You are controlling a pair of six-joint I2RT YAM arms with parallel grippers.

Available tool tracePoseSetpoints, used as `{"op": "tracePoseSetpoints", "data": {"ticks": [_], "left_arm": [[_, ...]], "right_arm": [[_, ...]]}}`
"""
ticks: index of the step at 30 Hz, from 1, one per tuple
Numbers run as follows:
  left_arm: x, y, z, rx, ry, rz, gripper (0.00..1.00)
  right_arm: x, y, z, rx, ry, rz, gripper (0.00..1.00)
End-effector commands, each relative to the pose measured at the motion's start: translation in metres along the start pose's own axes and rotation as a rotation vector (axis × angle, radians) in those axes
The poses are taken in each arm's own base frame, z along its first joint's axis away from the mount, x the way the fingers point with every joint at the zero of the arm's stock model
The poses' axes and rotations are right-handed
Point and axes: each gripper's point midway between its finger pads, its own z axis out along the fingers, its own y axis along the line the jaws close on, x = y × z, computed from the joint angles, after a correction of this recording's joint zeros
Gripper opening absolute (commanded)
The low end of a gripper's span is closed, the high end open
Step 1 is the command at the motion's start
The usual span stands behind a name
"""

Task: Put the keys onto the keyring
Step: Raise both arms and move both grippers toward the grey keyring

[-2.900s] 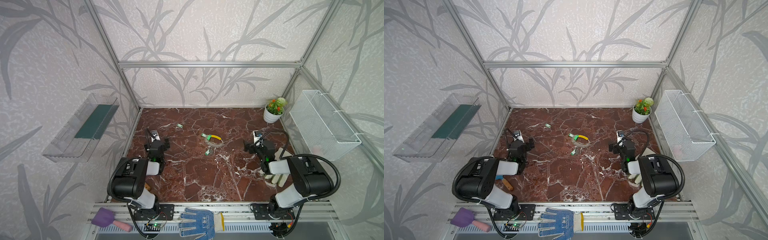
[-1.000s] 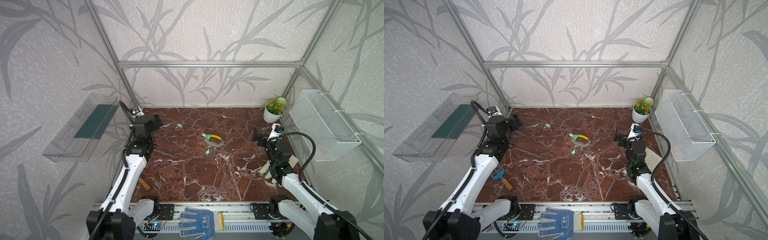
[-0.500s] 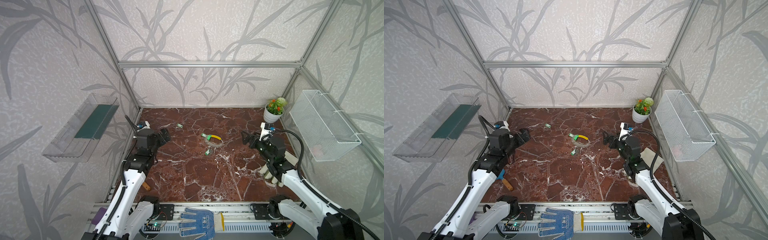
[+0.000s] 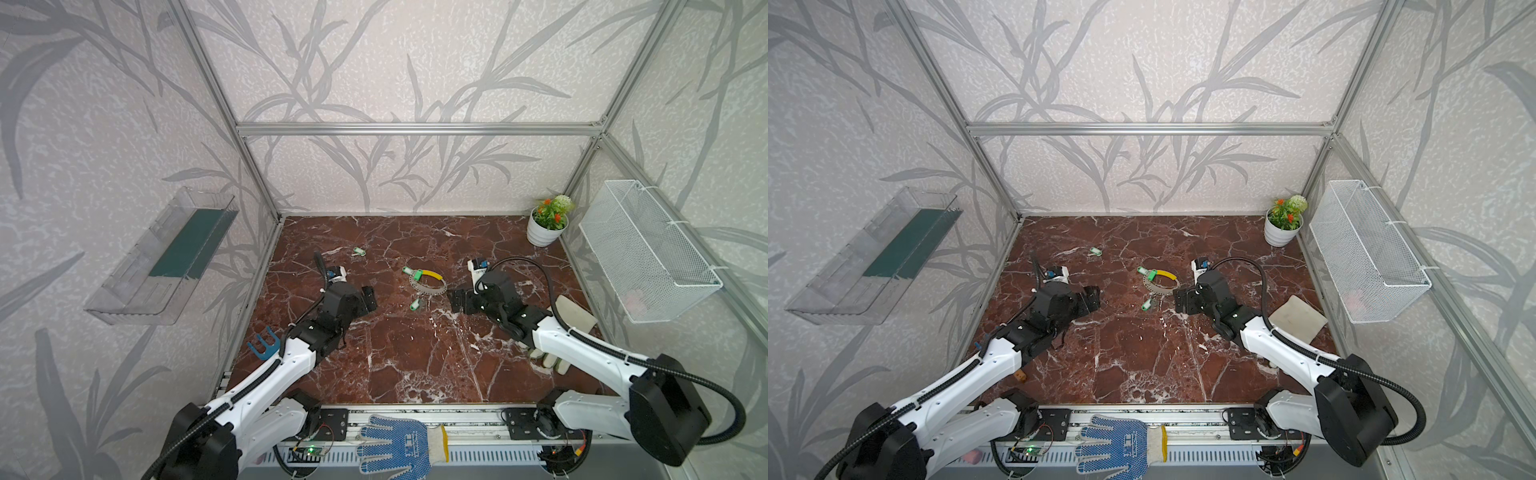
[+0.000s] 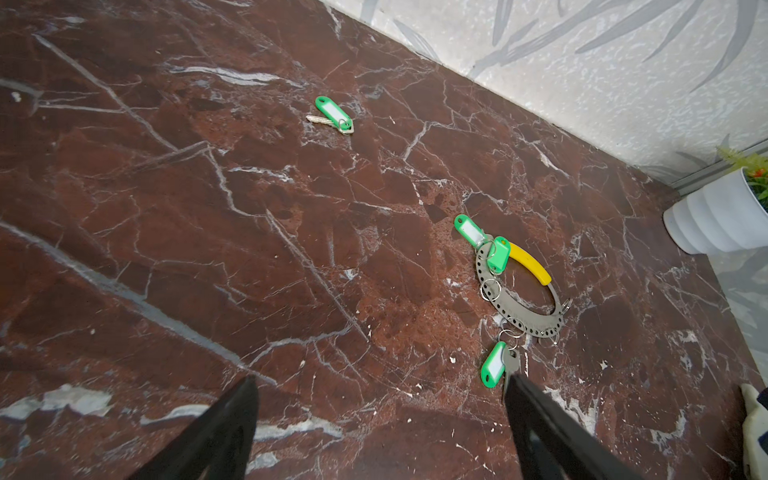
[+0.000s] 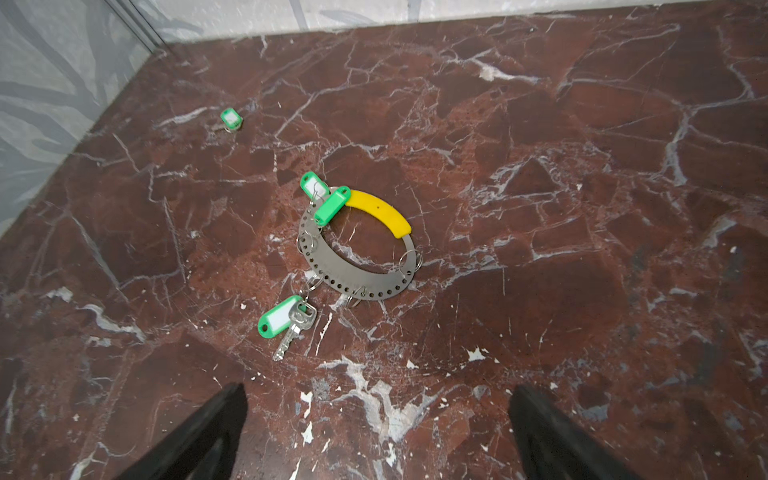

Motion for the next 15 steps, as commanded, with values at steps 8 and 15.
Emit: {"op": "tracePoseSetpoints", "data": {"ticks": [8,15], "left_arm": [[0.002,-0.039,0.028,0.128,0.027,0.159,0.99],[0.012,-0.037,0.027,0.134,0.054,0.168,0.99]], "right_arm": [[0.01,0.005,0.008,0.01,0.053,0.063,0.99],[0.021,0.011,0.016,0.0,0.109,0.048,0.99]]}}
